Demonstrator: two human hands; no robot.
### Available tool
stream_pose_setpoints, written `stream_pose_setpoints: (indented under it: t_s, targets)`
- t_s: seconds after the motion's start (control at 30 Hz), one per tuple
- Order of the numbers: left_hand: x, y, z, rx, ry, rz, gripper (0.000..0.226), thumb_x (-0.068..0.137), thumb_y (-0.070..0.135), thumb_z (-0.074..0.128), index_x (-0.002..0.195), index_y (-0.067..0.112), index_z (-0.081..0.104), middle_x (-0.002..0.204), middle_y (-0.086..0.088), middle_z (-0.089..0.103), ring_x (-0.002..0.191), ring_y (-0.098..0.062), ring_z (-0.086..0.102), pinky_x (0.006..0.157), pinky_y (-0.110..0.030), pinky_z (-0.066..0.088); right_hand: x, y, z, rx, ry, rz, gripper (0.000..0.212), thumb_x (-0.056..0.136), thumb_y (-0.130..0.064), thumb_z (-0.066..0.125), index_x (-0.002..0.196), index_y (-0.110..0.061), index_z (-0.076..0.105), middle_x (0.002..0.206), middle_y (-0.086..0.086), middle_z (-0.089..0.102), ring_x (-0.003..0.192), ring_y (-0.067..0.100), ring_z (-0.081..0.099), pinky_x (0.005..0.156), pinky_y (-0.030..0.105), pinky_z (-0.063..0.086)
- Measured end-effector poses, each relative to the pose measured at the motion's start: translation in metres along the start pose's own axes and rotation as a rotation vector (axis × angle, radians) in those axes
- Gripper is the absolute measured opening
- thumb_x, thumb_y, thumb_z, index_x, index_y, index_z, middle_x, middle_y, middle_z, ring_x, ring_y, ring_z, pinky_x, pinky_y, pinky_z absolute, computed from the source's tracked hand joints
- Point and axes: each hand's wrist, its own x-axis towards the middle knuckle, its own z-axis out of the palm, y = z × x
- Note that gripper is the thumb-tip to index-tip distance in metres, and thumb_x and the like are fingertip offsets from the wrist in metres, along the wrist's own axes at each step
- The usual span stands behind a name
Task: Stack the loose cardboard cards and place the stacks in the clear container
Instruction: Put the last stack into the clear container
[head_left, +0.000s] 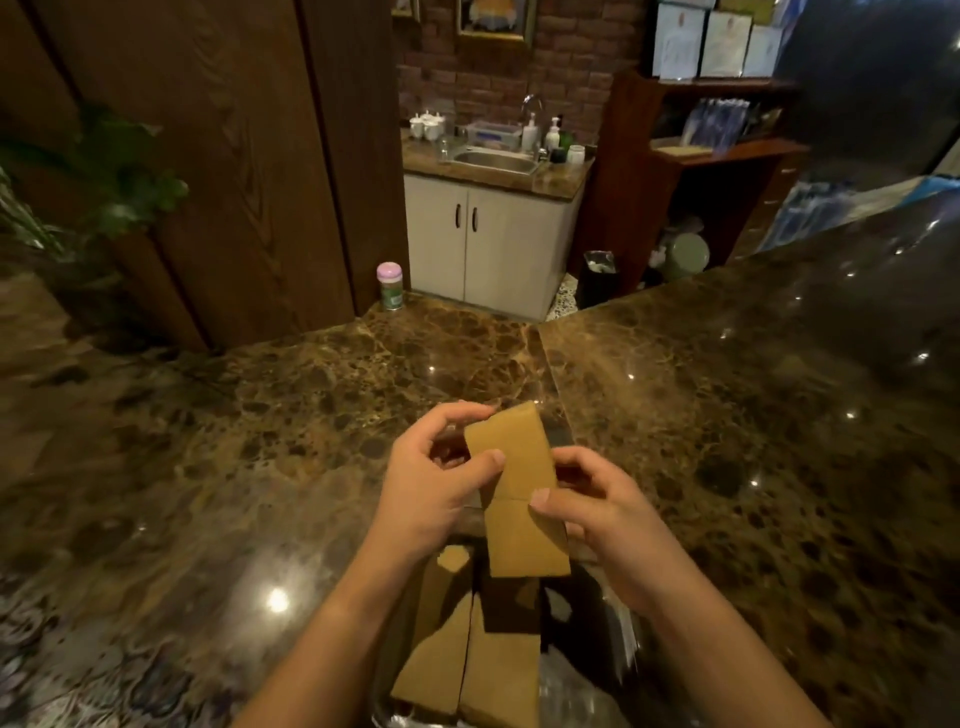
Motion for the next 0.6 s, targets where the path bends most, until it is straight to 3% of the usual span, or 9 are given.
stream_pose_setpoints:
  t_s: [0.1, 0.17, 0.23, 0.3, 0.37, 0.47, 0.53, 0.6]
  targets:
    - [-0.014, 0.001, 0.003, -0.037, -0.102, -0.097, 0.049, 0.081, -0.004, 0.073, 0.12, 0.023, 0.062, 0.091, -0.003, 0.074, 0.086, -0.015, 0.069, 0.076, -0.029, 0.058, -0.01, 0.007, 0.006, -0.041, -0.019, -0.023, 0.053, 0.083, -0.002, 0.073, 0.125, -0.03, 0.055, 0.108, -0.003, 0.075, 0.095, 0.013, 0.072, 0.069, 0.025, 0.057]
    - [-0.023, -0.002, 0.001, -0.11, -0.098, -0.191, 0.066, 0.082, 0.006, 0.074, 0.135, 0.036, 0.048, 0.102, -0.012, 0.072, 0.095, -0.02, 0.07, 0.081, -0.034, 0.059, -0.015, 0.012, 0.001, -0.066, 0.057, 0.001, 0.065, 0.082, -0.003, 0.075, 0.131, -0.035, 0.046, 0.111, -0.002, 0.073, 0.096, 0.016, 0.072, 0.068, 0.028, 0.057]
    - [-0.031, -0.01, -0.011, 0.106, 0.0, -0.142, 0.068, 0.084, 0.025, 0.074, 0.137, 0.05, 0.041, 0.12, 0.004, 0.064, 0.112, -0.01, 0.061, 0.089, -0.033, 0.054, -0.02, 0.015, -0.011, -0.11, 0.177, 0.052, 0.076, 0.081, -0.005, 0.076, 0.132, -0.043, 0.036, 0.113, 0.001, 0.07, 0.098, 0.02, 0.069, 0.07, 0.034, 0.056]
    - [-0.042, -0.021, -0.028, 0.319, 0.083, -0.1, 0.061, 0.085, 0.039, 0.07, 0.136, 0.053, 0.04, 0.133, 0.015, 0.052, 0.123, -0.002, 0.048, 0.096, -0.029, 0.044, -0.027, 0.02, -0.022, -0.199, 0.235, 0.119, 0.082, 0.079, -0.005, 0.078, 0.128, -0.047, 0.027, 0.108, 0.002, 0.068, 0.096, 0.021, 0.068, 0.074, 0.041, 0.057]
    - [-0.056, -0.034, -0.04, 0.293, 0.083, -0.186, 0.061, 0.086, 0.044, 0.068, 0.14, 0.047, 0.04, 0.138, 0.013, 0.048, 0.126, -0.002, 0.045, 0.1, -0.031, 0.042, -0.035, 0.024, -0.025, -0.357, 0.239, 0.192, 0.083, 0.08, -0.011, 0.078, 0.125, -0.048, 0.02, 0.102, -0.004, 0.064, 0.09, 0.015, 0.064, 0.07, 0.035, 0.054]
    - [-0.079, -0.049, -0.042, 0.163, 0.076, -0.321, 0.052, 0.09, 0.028, 0.067, 0.136, 0.04, 0.044, 0.133, 0.01, 0.053, 0.124, -0.008, 0.05, 0.097, -0.03, 0.046, -0.039, 0.037, -0.022, -0.603, 0.271, 0.239, 0.072, 0.083, -0.024, 0.075, 0.122, -0.046, 0.019, 0.099, -0.013, 0.054, 0.088, 0.011, 0.059, 0.074, 0.035, 0.054]
    - [-0.091, -0.055, -0.038, 0.096, 0.128, -0.362, 0.051, 0.09, 0.006, 0.061, 0.129, 0.035, 0.048, 0.122, 0.012, 0.059, 0.115, -0.009, 0.057, 0.084, -0.023, 0.047, -0.042, 0.045, -0.016, -0.739, 0.289, 0.231, 0.065, 0.086, -0.028, 0.071, 0.127, -0.042, 0.023, 0.101, -0.011, 0.05, 0.089, 0.013, 0.054, 0.075, 0.033, 0.051]
    - [-0.096, -0.056, -0.036, 0.054, 0.179, -0.414, 0.05, 0.09, -0.001, 0.058, 0.127, 0.031, 0.05, 0.115, 0.009, 0.061, 0.108, -0.01, 0.061, 0.079, -0.024, 0.049, -0.043, 0.051, -0.009, -0.829, 0.265, 0.237, 0.062, 0.089, -0.028, 0.067, 0.136, -0.034, 0.027, 0.111, -0.005, 0.051, 0.09, 0.013, 0.049, 0.073, 0.029, 0.045]
